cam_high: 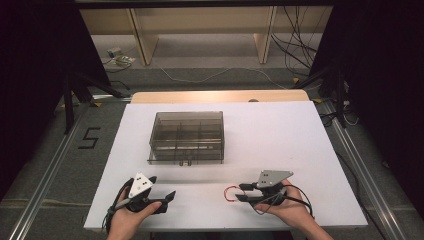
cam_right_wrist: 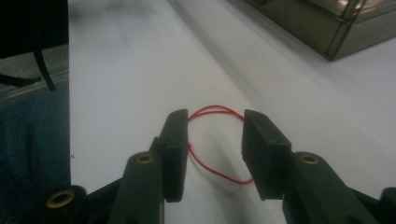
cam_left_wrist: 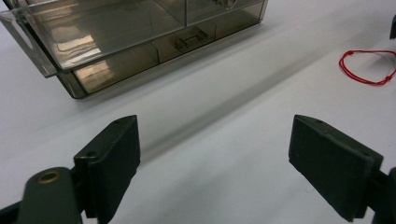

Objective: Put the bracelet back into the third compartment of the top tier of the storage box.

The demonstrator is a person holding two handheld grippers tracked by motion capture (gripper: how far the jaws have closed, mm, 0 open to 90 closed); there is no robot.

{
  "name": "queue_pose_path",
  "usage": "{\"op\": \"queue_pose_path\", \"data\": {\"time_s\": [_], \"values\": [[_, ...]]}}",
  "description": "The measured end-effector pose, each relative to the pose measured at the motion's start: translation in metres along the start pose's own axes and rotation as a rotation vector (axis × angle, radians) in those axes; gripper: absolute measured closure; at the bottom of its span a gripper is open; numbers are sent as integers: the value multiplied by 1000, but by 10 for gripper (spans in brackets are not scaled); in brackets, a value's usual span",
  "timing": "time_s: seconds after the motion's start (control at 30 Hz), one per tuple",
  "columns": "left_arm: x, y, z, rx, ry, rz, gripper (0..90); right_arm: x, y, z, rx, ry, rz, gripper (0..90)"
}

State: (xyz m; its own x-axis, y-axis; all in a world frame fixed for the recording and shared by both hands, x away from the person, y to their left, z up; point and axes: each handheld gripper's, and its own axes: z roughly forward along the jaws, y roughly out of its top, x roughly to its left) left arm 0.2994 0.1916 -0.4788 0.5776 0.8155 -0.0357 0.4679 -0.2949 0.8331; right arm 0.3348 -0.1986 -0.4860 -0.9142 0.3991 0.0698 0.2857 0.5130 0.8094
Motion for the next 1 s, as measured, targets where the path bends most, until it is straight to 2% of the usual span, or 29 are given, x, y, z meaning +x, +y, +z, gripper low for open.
{"op": "queue_pose_path", "data": {"time_s": [0.3, 0.43, 0.6, 0.87, 1.0], "values": [[0, -1, 0, 3, 4, 2, 168, 7, 4, 20, 85, 46, -39, 738], [1, -1, 0, 2, 6, 1, 169, 9, 4, 25, 119, 53, -49, 777], [1, -1, 0, 4, 8, 2, 169, 9, 4, 26, 122, 36, -48, 859], [2, -2, 0, 7, 11, 2, 172, 10, 4, 26, 121, 25, -57, 868], [2, -2, 0, 5, 11, 0, 172, 9, 6, 23, 93, 22, -41, 868]]}}
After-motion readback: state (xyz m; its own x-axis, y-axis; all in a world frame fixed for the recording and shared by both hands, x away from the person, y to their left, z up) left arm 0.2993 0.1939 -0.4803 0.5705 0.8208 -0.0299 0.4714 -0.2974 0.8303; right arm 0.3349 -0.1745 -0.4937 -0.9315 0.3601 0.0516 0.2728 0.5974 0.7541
